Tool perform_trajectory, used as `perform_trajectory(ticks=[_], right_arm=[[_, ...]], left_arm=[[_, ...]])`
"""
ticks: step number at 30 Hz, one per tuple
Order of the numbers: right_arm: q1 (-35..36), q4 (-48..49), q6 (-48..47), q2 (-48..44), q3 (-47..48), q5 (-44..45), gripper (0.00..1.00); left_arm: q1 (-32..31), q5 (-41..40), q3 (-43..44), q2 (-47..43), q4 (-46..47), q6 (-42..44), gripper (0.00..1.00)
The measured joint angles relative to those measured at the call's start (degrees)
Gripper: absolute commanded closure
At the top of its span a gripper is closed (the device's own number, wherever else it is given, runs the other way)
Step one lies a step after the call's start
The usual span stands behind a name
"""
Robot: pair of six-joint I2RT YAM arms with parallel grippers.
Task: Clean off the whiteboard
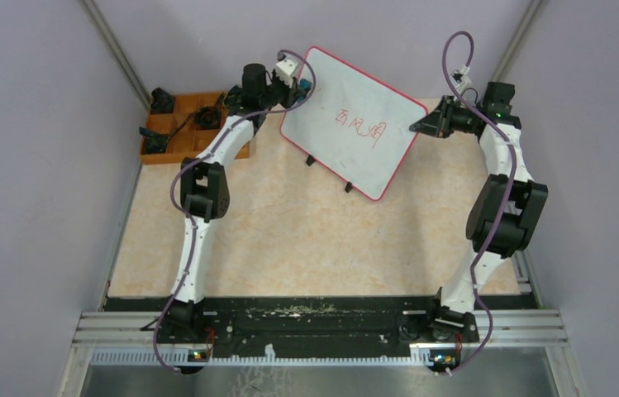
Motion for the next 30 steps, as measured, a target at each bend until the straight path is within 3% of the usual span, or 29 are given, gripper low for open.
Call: perform_trajectory(ticks=[13,30], right_arm=[[-0.1,-0.3,-0.3,0.0,0.0,-0.4,1.0],[-0.4,-0.6,-0.3,0.0,0.0,-0.6,1.0]], left_arm=[[0.8,-1.0,0.0,0.7,0.0,0.9,1.0],[-4.4,0.6,0.9,0.7,1.5,-3.9,1.0]])
